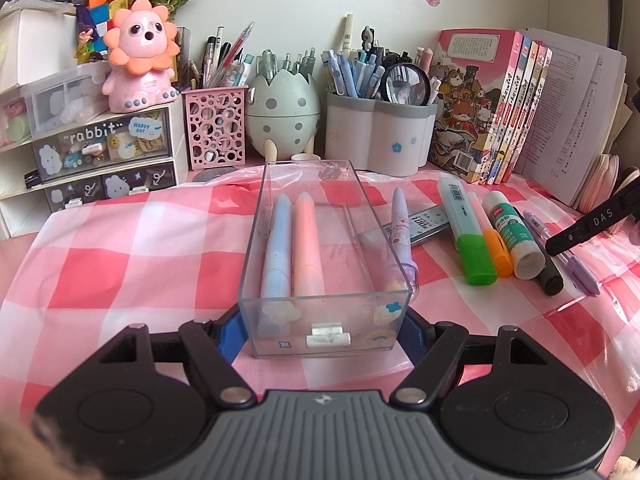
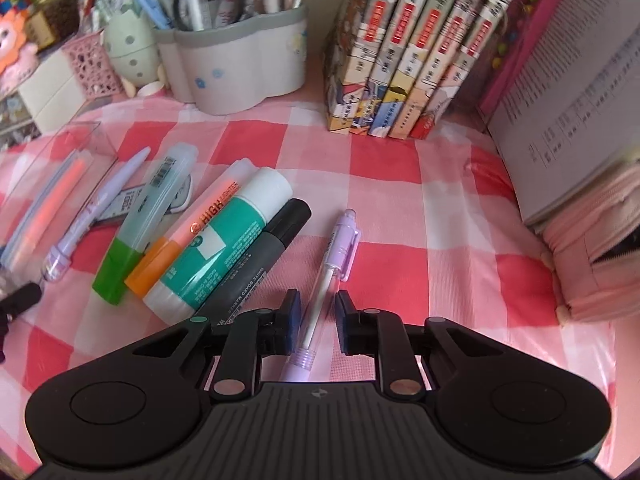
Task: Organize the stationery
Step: 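Reach the right tool to the lavender pen and close on it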
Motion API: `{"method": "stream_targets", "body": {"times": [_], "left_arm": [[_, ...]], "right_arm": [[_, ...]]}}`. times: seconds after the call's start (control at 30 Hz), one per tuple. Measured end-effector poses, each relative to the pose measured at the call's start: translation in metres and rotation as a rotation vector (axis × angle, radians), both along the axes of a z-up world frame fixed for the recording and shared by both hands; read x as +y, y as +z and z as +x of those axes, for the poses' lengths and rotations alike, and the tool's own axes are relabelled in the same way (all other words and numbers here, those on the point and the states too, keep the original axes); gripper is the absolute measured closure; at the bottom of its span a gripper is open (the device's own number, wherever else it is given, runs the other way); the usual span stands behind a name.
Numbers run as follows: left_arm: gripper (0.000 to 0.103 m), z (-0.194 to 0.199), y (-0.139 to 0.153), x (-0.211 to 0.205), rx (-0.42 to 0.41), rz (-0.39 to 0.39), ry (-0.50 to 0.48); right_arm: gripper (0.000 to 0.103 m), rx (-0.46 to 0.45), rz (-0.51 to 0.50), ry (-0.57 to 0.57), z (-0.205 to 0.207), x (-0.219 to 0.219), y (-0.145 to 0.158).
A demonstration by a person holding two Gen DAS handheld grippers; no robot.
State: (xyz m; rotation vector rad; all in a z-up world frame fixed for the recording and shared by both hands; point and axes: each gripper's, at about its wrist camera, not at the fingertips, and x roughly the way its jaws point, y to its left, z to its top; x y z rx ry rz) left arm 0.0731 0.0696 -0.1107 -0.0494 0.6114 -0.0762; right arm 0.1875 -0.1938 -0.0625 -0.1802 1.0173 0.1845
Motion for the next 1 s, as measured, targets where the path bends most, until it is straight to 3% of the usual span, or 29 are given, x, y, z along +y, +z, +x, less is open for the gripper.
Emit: {"method": "stream_targets", "body": {"times": [0.1, 0.23, 0.6, 1.0], "left_arm": [[0.054, 0.0, 0.0, 0.0, -0.001, -0.005, 0.001], [0.054, -0.001, 0.001, 0.0, -0.003, -0.012, 0.003], [0.054, -0.001, 0.0, -0.001, -0.002, -0.011, 0.005], [0.054, 0.0, 0.0, -0.001, -0.002, -0.01, 0.004]], "right_arm": [[0.082, 0.006, 0.036, -0.042, 0.001, -0.003, 0.0], [0.09, 0.001, 0.081, -0.102, 0.002, -0.009, -0.001], [0.092, -0.035, 0.299, -0.241, -0.01, -0.03, 0.012], [0.092, -0.024, 0.527, -0.138, -0.012, 0.023, 0.04]]}}
